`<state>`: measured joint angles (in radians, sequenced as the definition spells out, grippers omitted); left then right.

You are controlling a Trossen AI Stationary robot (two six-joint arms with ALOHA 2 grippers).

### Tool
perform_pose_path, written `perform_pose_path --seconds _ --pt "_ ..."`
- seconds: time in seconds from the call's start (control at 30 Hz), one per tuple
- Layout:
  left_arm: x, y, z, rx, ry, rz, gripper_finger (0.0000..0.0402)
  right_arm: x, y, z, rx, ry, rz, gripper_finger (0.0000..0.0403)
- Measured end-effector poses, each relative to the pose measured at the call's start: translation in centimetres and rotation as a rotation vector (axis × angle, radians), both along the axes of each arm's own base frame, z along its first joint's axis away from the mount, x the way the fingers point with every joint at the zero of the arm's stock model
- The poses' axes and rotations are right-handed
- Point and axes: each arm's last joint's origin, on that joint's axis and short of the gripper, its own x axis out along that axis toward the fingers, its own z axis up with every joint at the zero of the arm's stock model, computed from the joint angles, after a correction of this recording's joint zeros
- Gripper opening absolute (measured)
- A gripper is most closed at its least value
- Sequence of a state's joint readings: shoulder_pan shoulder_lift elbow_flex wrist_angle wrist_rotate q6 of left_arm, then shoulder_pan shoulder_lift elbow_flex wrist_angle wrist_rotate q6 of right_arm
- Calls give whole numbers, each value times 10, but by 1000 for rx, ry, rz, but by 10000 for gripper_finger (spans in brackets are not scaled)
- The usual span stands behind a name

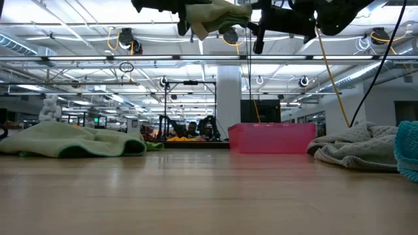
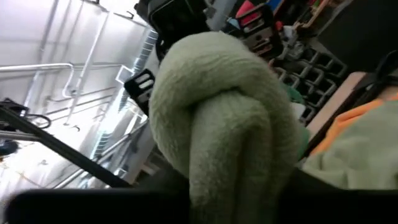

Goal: Fold microfiber towels
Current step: Put the right light green microfiber cloth into the red bin

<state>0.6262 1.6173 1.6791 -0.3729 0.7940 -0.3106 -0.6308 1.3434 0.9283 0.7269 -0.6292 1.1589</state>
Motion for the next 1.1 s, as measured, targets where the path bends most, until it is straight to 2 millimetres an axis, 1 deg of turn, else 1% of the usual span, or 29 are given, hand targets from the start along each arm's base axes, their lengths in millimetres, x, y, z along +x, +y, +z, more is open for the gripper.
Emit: perform_pose_path --seconds 0.07,0.1,0.2,0.27,0.37,0.57,0.7,0.77,0.9,1.1 --pt "0 0 0 16 0 7 26 -1 -3 -2 -21 16 -16 30" --pt "0 0 0 20 1 14 26 -2 -4 -2 -27 22 -24 20" --pt "0 2 -1 27 14 71 26 -6 -10 -2 -29 23 -47 22" --pt "1 3 -1 22 31 137 36 -9 -14 -3 -31 28 -65 20" --pt "3 1 -3 24 60 204 74 -13 -20 -4 -25 37 -89 18" --pt "1 -1 -13 1 174 292 177 -25 -35 -12 -12 108 -124 18" --pt "-4 4 -17 8 224 343 216 -34 -44 -19 19 171 -119 18" --pt "-9 10 -19 -1 253 368 224 -38 -48 -20 22 176 -106 18" --pt "-21 19 -26 -29 328 399 227 -48 -54 -24 66 213 -86 18" --pt "-35 28 -34 -52 418 420 227 -67 -59 -33 121 331 -142 18"
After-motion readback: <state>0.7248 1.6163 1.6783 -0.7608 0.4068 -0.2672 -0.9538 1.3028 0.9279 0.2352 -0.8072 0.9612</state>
